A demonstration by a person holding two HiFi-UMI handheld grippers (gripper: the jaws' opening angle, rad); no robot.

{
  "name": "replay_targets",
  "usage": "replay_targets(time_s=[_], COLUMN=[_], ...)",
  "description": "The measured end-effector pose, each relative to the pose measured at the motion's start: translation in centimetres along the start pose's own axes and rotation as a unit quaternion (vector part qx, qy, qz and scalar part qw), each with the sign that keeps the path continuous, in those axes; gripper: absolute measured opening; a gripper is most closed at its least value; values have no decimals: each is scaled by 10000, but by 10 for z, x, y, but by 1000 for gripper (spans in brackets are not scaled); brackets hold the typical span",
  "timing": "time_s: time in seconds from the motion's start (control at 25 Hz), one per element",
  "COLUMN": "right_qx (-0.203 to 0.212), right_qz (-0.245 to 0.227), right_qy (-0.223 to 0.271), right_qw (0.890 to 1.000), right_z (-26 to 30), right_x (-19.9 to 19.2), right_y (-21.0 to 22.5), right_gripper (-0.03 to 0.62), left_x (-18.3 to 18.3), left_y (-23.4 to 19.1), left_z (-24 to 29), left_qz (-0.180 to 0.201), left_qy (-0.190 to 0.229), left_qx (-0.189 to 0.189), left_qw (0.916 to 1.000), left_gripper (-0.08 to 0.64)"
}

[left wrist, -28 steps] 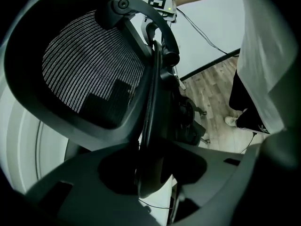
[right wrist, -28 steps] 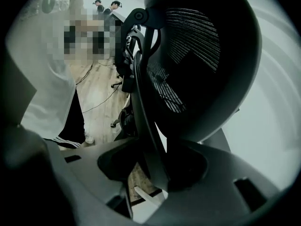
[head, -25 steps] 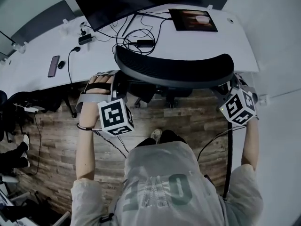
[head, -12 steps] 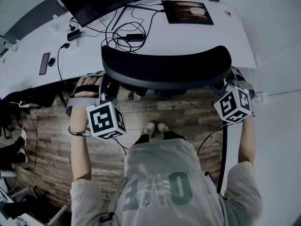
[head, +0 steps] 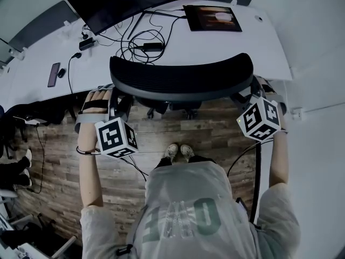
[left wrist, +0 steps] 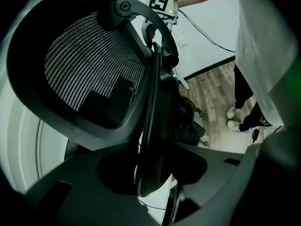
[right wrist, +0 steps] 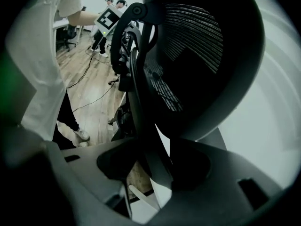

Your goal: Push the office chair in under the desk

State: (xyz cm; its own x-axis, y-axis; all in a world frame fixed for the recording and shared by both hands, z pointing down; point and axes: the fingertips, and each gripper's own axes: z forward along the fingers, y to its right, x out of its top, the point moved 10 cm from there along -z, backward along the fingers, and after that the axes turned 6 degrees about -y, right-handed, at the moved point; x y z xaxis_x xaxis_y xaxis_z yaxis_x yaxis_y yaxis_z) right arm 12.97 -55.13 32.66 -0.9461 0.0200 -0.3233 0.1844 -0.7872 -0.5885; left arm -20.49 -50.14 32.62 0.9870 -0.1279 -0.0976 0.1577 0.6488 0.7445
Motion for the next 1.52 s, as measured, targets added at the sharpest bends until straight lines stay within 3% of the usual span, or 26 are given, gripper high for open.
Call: replay_targets(time_s=[0.08, 0.16, 0.28, 0.4, 0.48, 0.6, 0.72, 0.84, 1.0, 1.36, 1.52], right_qx=[-115, -332, -638, -1094, -1377, -1422, -1103, -723, -409, -212, -249], right_qz=[388, 833, 970, 1202, 1735, 2576, 3125, 3434, 3604, 3756, 3695], right_qy=[318, 1048, 1591, 1872, 2230, 2701, 3077, 3397, 3521, 3591, 3593], right_qw=[9987, 9904, 9804, 9688, 9493, 9168, 8919, 8726, 8628, 8541, 8566], right_z=[-19, -49, -87, -107, -113, -113, -110, -102, -90, -87, -87], right_x=[5, 11, 16, 17, 20, 29, 42, 54, 69, 75, 77], right_y=[8, 23, 37, 31, 20, -7, -36, -58, -83, -95, -94], right_gripper=[198, 196, 196, 162, 67, 37, 31, 28, 21, 20, 20], left_x=[-1, -7, -12, -4, 6, 26, 45, 61, 77, 91, 88], left_y=[-2, -11, -25, -25, -19, -1, 19, 38, 58, 65, 63], left_z=[-8, -27, -64, -91, -98, -102, -104, -100, -95, -95, -96], left_qz=[-129, -549, -1396, -2098, -2514, -3295, -4221, -4846, -5295, -5513, -5528], left_qy=[40, 312, 859, 1344, 1492, 1755, 2131, 2383, 2573, 2690, 2687], left_qx=[94, 271, 882, 1595, 1757, 1671, 1422, 1172, 937, 761, 801], left_qw=[9999, 9976, 9825, 9552, 9400, 9125, 8696, 8334, 8029, 7861, 7847], left_gripper=[187, 193, 189, 45, 20, 15, 15, 15, 15, 15, 15])
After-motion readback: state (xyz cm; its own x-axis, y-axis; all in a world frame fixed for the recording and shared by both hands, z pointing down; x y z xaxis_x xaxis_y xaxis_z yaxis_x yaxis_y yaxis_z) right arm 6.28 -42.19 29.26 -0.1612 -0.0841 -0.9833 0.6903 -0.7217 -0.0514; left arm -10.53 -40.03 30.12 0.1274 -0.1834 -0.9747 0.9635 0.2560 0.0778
